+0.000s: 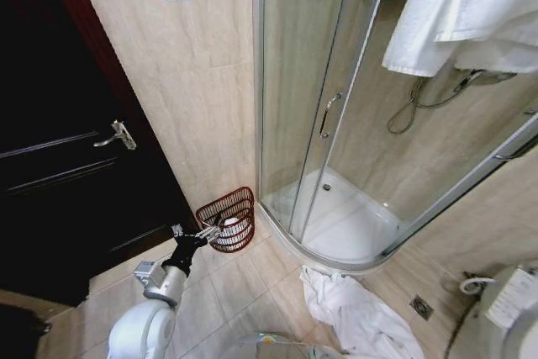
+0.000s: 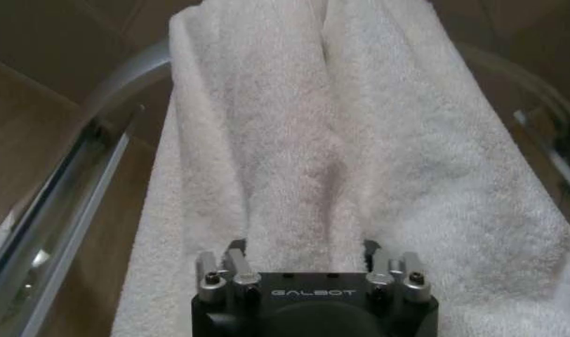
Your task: Discard the used towel into the hamper.
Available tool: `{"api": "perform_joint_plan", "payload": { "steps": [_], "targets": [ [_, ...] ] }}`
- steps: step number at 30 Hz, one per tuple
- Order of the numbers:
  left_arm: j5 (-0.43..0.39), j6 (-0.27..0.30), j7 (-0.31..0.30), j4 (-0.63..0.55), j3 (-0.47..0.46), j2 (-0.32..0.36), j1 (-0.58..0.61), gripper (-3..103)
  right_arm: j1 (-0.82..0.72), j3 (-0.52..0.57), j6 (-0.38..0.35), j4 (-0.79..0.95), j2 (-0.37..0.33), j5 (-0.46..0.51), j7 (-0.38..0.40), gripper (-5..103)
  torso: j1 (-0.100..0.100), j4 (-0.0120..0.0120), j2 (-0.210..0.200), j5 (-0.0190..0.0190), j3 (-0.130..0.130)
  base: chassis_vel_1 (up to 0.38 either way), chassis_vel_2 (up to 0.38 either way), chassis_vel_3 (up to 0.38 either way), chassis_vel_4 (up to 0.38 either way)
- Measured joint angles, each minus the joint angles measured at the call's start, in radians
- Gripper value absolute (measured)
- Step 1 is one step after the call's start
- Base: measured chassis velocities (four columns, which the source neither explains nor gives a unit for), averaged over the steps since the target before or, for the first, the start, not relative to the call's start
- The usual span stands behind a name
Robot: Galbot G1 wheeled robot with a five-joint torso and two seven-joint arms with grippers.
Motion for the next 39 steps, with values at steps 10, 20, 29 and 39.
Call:
{"api": "perform_joint_plan", "payload": {
  "steps": [10, 20, 29, 39],
  "targets": [
    [0.000, 0.000, 0.000, 0.000, 0.000, 0.000, 0.000, 100, 0.031, -0.028, -0.009, 0.005, -0.006, 0.054, -0.020, 30, 0.000, -0.0001, 0.000, 0.0001, 0.000, 0.000, 0.000, 0.000, 0.000],
    [0.000, 0.000, 0.000, 0.000, 0.000, 0.000, 0.000, 100, 0.024, -0.026, -0.010, 0.029, -0.014, 0.076, -0.024, 11, 0.000, 0.0000, 0.000, 0.0000, 0.000, 0.000, 0.000, 0.000, 0.000],
    [0.000, 0.000, 0.000, 0.000, 0.000, 0.000, 0.000, 100, -0.058, 0.032, -0.019, 0.156, -0.088, 0.167, -0.033, 11, 0.000, 0.0002, 0.000, -0.0007, 0.000, 0.000, 0.000, 0.000, 0.000],
    [0.000, 0.000, 0.000, 0.000, 0.000, 0.000, 0.000, 100, -0.407, 0.279, -0.025, 0.469, -0.322, 0.312, -0.058, 11, 0.000, 0.0001, 0.000, -0.0007, 0.000, 0.000, 0.000, 0.000, 0.000]
  ]
}}
